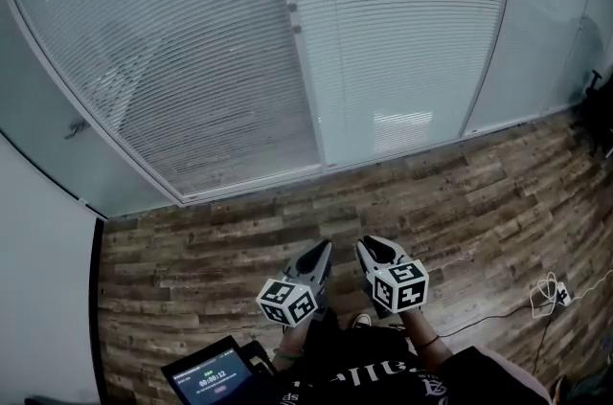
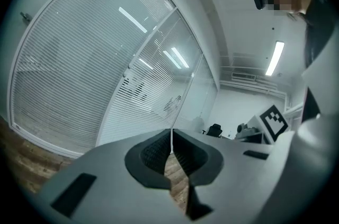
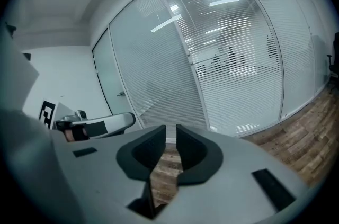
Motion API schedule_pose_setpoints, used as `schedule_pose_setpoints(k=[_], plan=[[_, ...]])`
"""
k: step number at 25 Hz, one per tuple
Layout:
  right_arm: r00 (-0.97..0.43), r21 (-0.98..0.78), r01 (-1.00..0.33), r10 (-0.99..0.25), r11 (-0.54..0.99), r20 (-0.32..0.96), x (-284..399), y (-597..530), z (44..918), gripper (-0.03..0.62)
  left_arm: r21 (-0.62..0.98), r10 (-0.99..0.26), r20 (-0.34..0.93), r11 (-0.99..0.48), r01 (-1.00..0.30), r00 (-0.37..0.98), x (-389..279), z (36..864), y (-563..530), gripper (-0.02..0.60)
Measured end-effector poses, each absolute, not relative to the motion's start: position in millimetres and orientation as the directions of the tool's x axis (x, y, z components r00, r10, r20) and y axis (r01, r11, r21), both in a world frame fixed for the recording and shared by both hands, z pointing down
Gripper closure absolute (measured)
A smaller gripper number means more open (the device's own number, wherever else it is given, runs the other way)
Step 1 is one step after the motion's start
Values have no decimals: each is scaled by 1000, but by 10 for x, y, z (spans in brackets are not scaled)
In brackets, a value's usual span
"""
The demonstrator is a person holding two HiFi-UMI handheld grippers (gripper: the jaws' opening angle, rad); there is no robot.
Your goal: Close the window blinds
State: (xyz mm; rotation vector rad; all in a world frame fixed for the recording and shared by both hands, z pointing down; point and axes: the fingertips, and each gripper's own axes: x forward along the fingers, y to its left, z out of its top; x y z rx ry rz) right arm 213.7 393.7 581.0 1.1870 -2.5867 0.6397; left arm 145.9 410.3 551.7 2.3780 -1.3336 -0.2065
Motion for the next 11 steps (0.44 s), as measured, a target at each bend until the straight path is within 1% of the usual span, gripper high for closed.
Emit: schedule_pose_setpoints(k=[6, 11], plan=[[-652, -287, -758, -668, 586, 358, 2253, 4025, 5794, 522, 404, -850, 60, -459, -792, 523, 1554, 5517, 4239, 568], [-662, -288, -750, -660, 596, 357, 2285, 3919, 5789, 520, 398, -854, 63, -454, -797, 517, 1606, 5506, 4137, 568]])
